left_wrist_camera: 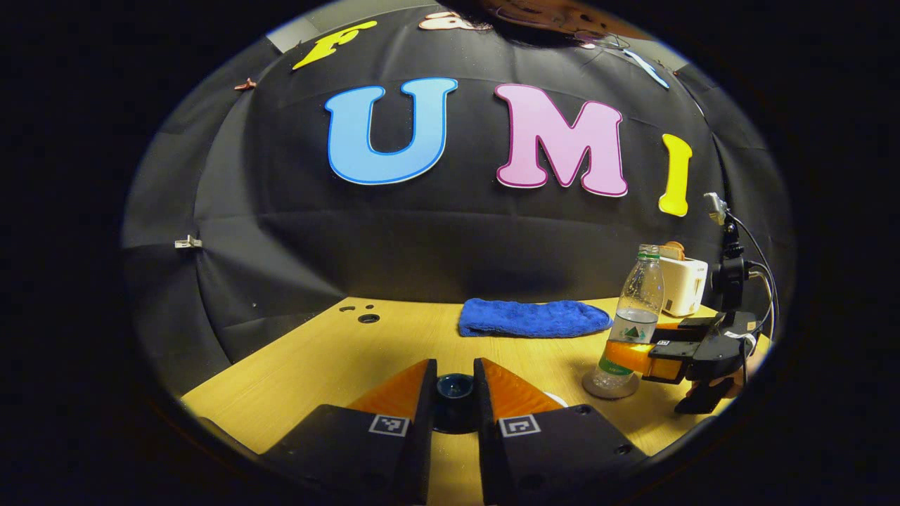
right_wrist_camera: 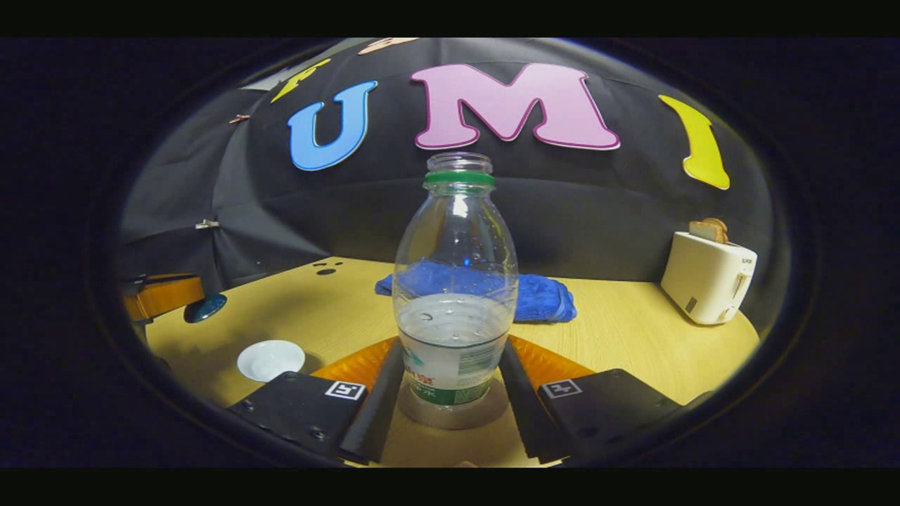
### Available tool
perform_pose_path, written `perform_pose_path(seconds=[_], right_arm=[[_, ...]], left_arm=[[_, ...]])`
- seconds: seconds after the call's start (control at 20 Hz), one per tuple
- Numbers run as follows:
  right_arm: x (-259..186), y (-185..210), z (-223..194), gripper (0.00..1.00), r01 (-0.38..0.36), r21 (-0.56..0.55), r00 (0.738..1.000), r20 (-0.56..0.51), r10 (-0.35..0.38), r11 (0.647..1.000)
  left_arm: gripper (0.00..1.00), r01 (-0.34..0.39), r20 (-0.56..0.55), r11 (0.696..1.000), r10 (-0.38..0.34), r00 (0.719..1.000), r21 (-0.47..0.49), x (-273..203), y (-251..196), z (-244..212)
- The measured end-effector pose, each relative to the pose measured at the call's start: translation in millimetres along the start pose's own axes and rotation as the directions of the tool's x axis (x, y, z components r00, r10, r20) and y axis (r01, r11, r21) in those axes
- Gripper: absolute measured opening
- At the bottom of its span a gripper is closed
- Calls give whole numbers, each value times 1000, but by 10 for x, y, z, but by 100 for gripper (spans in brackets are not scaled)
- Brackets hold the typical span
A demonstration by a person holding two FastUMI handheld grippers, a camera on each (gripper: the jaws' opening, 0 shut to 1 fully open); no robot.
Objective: Open the teacup lid with one hand, grasp the water bottle and pour water into the teacup with the other hand; after pouring, place the water bottle on the coaster and then close the teacup lid.
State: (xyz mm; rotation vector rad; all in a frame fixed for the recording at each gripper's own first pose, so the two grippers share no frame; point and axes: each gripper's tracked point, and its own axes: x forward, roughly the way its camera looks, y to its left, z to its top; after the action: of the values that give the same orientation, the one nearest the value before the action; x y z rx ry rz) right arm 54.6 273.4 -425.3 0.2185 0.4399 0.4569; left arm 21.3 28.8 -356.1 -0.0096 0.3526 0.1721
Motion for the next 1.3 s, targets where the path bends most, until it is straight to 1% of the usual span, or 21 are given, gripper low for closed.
perform_pose_path(seconds=[0.05, 0.1, 0.15, 0.2, 0.25, 0.3, 0.35, 0.45, 0.55, 0.6, 0.75, 0.8, 0.85, 0.9, 1.05, 1.25, 1.3], right_arm=[[1, -3, 15, 76, 0, -3, 1000, -1, 0, 1000], [18, -1, -12, 77, 0, -2, 1000, -6, 0, 1000], [13, -6, -50, 80, 2, 0, 1000, -18, -2, 1000], [9, -17, -94, 81, 4, 4, 999, -33, -4, 1000], [4, -14, -141, 82, 4, 10, 999, -47, -4, 1000], [-5, -17, -183, 83, 8, 19, 998, -60, -6, 1000], [-30, -13, -238, 87, 8, 31, 997, -74, -6, 999], [-95, -37, -346, 92, 22, 45, 994, -110, -17, 999], [-245, -83, -433, 97, 53, 35, 990, -132, -48, 998], [-339, -81, -465, 98, 61, 29, 989, -138, -56, 998], [-611, -92, -537, 99, 79, 38, 985, -154, -73, 996], [-686, -95, -535, 93, 85, 55, 985, -153, -76, 995], [-750, -109, -525, 99, 93, 72, 985, -154, -81, 993], [-799, -124, -513, 99, 103, 85, 984, -156, -88, 991], [-874, -204, -423, 99, 121, 91, 984, -142, -107, 988], [-892, -249, -318, 99, 117, 102, 987, -123, -104, 988], [-898, -252, -302, 99, 112, 98, 988, -120, -100, 989]], left_arm=[[32, 2, 0, 1000, -2, 1000, -2, 12, -15, 0], [28, 6, 1, 1000, -6, 1000, -3, 16, -40, 2], [32, 10, 3, 1000, -10, 1000, -3, 26, -61, 10], [28, 15, 5, 1000, -15, 1000, -5, 38, -83, 18], [28, 21, 7, 1000, -21, 1000, -7, 61, -116, 28], [32, 29, 8, 1000, -29, 1000, -12, 82, -157, 23], [36, 36, 8, 999, -36, 999, -19, 101, -197, 17], [28, 55, 5, 998, -55, 998, -36, 139, -301, -10], [36, 76, -5, 996, -77, 997, -48, 169, -406, -74], [32, 89, -13, 995, -89, 996, -53, 181, -464, -116], [32, 118, -42, 991, -121, 992, -65, 226, -617, -254], [32, 123, -48, 990, -127, 991, -66, 237, -642, -298], [32, 126, -53, 990, -129, 990, -65, 256, -659, -322], [32, 128, -59, 990, -132, 989, -63, 279, -671, -364], [32, 137, -77, 988, -142, 987, -71, 327, -701, -477], [33, 142, -103, 988, -148, 984, -66, 351, -754, -581], [37, 138, -102, 989, -143, 985, -55, 369, -743, -589]])
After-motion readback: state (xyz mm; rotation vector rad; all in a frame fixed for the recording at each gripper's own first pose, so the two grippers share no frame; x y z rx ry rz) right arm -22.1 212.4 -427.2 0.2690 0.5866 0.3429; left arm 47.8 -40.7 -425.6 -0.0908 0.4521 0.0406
